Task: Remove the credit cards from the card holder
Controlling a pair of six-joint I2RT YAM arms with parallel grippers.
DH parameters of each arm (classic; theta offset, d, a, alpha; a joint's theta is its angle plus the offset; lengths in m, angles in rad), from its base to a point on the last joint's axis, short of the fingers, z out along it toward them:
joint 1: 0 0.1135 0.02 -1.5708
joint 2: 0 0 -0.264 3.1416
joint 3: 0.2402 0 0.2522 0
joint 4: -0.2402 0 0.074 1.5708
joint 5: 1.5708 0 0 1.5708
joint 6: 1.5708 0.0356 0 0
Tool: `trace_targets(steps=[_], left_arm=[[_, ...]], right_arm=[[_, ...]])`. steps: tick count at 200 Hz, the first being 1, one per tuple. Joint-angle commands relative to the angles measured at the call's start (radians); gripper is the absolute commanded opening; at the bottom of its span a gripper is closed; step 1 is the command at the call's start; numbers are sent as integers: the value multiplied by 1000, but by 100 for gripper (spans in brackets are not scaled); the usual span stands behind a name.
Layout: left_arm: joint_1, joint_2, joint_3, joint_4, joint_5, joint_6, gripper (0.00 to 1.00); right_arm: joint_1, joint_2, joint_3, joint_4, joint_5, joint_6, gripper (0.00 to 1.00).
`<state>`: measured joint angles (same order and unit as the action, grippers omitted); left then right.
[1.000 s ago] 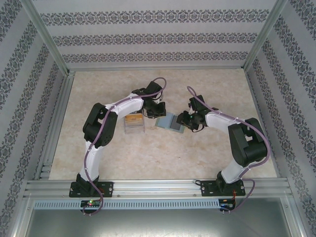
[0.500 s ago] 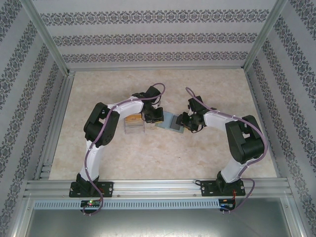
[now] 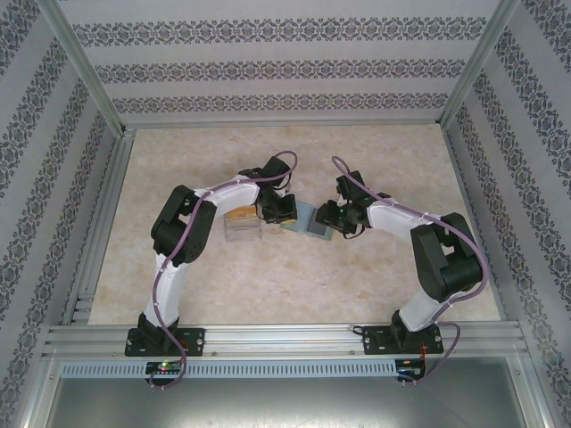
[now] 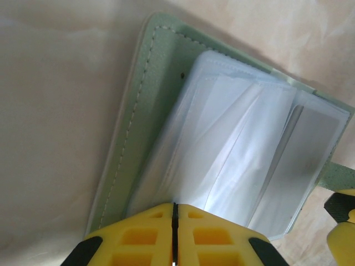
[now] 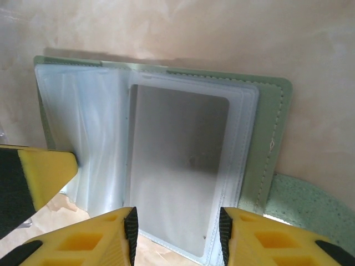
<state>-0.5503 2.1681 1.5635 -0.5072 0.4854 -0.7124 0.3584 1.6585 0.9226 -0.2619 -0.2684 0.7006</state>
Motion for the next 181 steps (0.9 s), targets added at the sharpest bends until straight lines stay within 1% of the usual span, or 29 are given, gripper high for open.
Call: trace_targets(steps=[1, 86, 136, 181], left_arm=[[-17, -12, -31, -25, -10, -11, 10], [-17, -4, -37, -21, -7, -13, 10], [-17, -1, -36, -19, 1, -14, 10], [-17, -5, -37, -21, 0, -12, 10]], right_arm=[[13, 30, 25, -19, 18, -14, 45], [20, 83, 42, 13, -15, -7, 45], [27, 41, 55, 64, -69, 23, 44], [26, 12, 48, 159, -147, 79, 45]])
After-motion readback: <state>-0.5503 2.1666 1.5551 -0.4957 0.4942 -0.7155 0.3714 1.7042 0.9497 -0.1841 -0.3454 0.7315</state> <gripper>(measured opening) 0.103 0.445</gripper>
